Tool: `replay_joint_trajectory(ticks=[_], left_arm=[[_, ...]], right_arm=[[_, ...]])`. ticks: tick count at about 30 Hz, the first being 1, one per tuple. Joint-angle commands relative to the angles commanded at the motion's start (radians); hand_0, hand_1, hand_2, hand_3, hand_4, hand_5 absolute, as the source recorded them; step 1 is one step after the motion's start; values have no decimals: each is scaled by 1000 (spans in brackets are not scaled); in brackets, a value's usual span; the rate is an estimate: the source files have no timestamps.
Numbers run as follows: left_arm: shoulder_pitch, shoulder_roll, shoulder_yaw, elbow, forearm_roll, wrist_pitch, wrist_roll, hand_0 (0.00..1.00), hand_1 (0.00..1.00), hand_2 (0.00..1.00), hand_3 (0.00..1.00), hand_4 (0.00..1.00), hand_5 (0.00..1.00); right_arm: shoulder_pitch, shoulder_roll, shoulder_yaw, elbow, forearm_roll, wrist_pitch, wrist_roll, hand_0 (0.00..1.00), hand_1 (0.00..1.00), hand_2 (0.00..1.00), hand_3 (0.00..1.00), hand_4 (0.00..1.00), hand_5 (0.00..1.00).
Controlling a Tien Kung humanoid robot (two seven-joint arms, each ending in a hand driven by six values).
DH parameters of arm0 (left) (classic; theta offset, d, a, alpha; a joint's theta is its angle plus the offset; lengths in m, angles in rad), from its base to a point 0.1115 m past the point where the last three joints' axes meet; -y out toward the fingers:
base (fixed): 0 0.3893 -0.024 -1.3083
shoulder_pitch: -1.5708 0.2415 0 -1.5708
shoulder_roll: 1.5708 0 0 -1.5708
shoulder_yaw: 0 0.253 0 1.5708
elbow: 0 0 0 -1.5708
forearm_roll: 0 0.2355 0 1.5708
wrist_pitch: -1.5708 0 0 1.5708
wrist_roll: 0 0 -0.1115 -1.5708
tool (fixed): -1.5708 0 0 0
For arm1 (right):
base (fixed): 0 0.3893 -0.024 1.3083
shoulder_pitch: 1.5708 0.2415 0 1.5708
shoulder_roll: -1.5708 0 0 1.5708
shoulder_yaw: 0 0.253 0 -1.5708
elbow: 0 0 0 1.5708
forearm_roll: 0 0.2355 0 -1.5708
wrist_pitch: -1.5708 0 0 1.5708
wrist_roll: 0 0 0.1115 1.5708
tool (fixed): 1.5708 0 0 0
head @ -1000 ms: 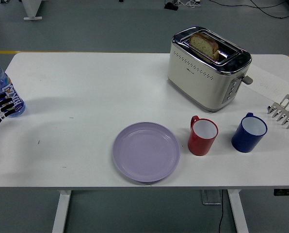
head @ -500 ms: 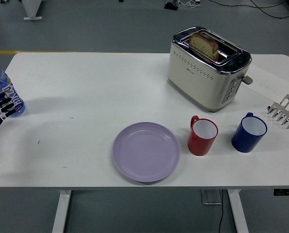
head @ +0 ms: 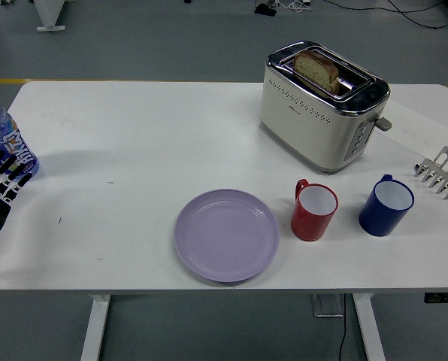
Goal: Push plate across desktop
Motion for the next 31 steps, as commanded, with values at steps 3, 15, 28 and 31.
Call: replay_joint_trajectory(ticks=[3, 15, 28, 31], left_arm=[[-1, -1, -2, 0, -31, -3, -4, 676, 712, 694, 676, 571, 998], [-2, -4, -5, 7, -63, 1, -25, 681, 714, 694, 678, 570, 998], [6, -3, -1, 11, -60, 5, -32, 674, 712, 693, 679, 564, 998], [9, -4, 0, 13, -60, 5, -31, 674, 712, 693, 679, 564, 998]], right_arm=[[1, 0, 1, 0, -1, 0, 0, 552, 451, 594, 584, 307, 496], [1, 3, 1, 1, -3, -1, -3, 552, 452, 594, 584, 307, 496], [-7, 3, 2, 2, -4, -3, -4, 552, 452, 594, 584, 307, 496], [-10, 3, 1, 2, -3, -5, -5, 552, 452, 594, 584, 307, 496]])
